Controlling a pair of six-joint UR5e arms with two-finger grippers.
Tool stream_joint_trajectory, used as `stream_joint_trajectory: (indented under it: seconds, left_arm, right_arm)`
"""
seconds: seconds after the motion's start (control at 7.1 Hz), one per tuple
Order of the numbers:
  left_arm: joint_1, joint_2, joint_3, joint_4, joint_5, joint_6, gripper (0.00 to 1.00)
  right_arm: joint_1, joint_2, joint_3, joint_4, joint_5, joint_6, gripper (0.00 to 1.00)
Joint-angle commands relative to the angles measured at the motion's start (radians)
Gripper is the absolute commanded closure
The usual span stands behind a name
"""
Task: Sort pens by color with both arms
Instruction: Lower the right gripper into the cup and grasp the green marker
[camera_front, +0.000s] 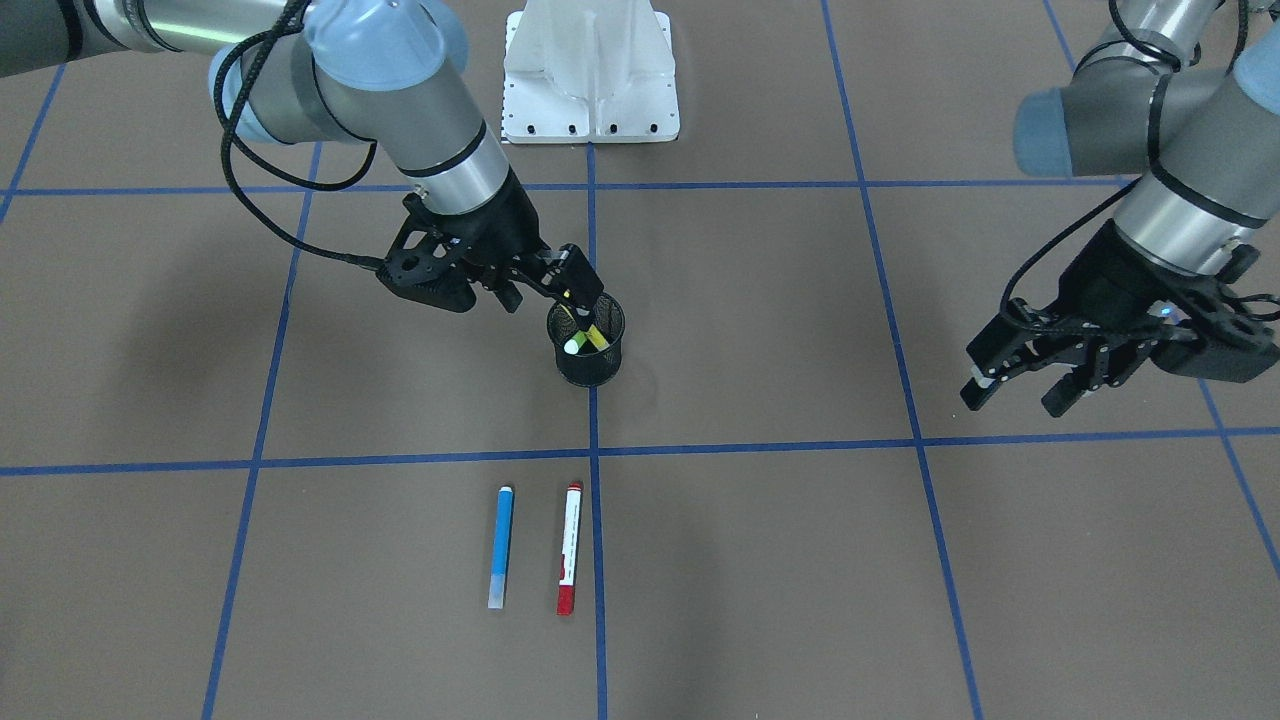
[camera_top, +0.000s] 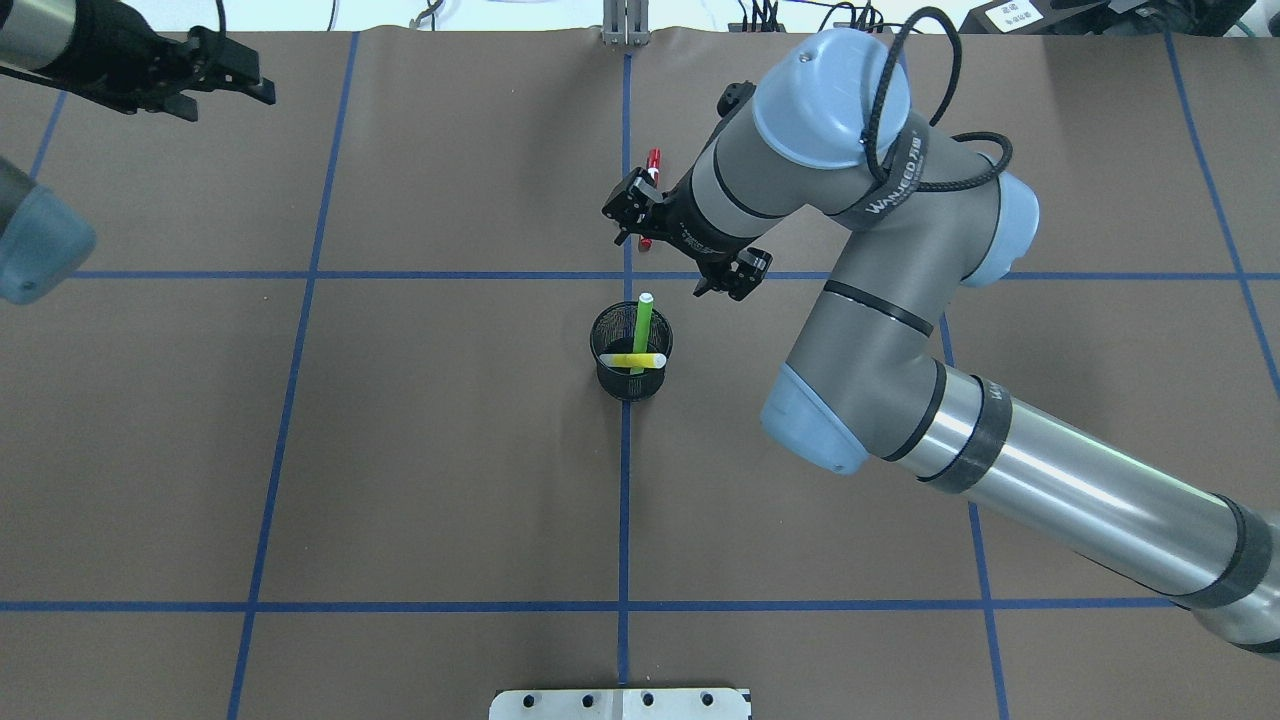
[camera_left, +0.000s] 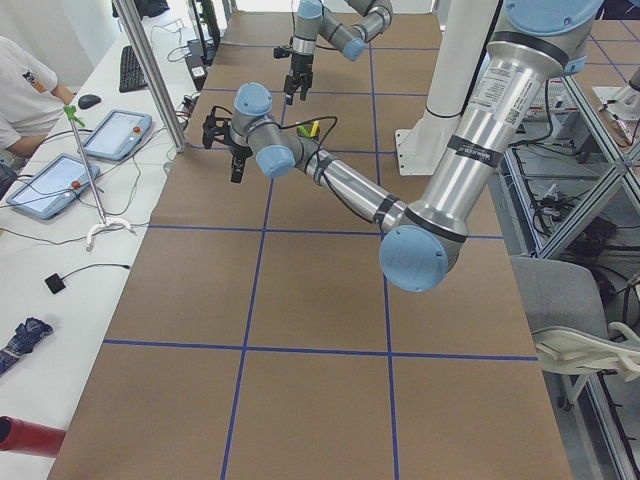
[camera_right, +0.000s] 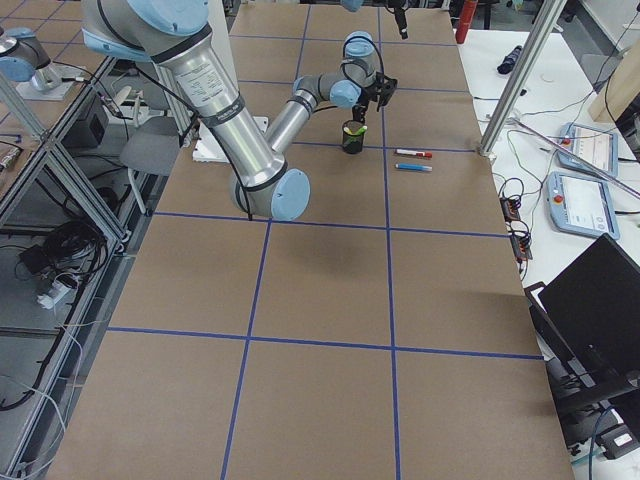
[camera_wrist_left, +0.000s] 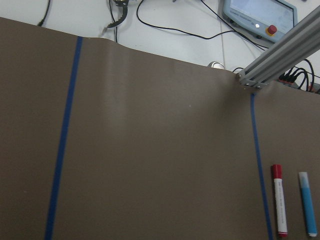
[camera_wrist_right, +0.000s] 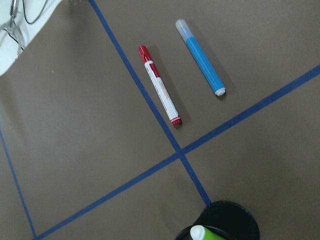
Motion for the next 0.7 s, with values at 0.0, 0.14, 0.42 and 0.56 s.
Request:
stream_joint_trajectory:
  seconds: [0.0, 0.14, 0.42, 0.56]
  left_arm:
    - [-0.043, 0.07, -0.002, 0.005, -0.022, 0.101, 0.03]
    - [-0.049, 0.084, -0.004, 0.004, -0.057, 0.101, 0.03]
    - [-0.051, 0.105, -0.027, 0.001, -0.056, 0.101, 0.02]
    - [-0.072, 0.113, -0.01, -0.004, -0.059, 0.13, 0.01]
  right_arm:
    - [0.0, 0.044, -0.082, -0.065, 0.045, -0.21, 0.07]
    - [0.012, 0.07, -0.145, -0.065, 0.08, -0.275, 0.08]
    - [0.058, 0.075, -0.213, -0.068, 0.209, -0.364, 0.1]
    - [0.058, 0.099, -0.213, -0.102, 0.225, -0.37, 0.09]
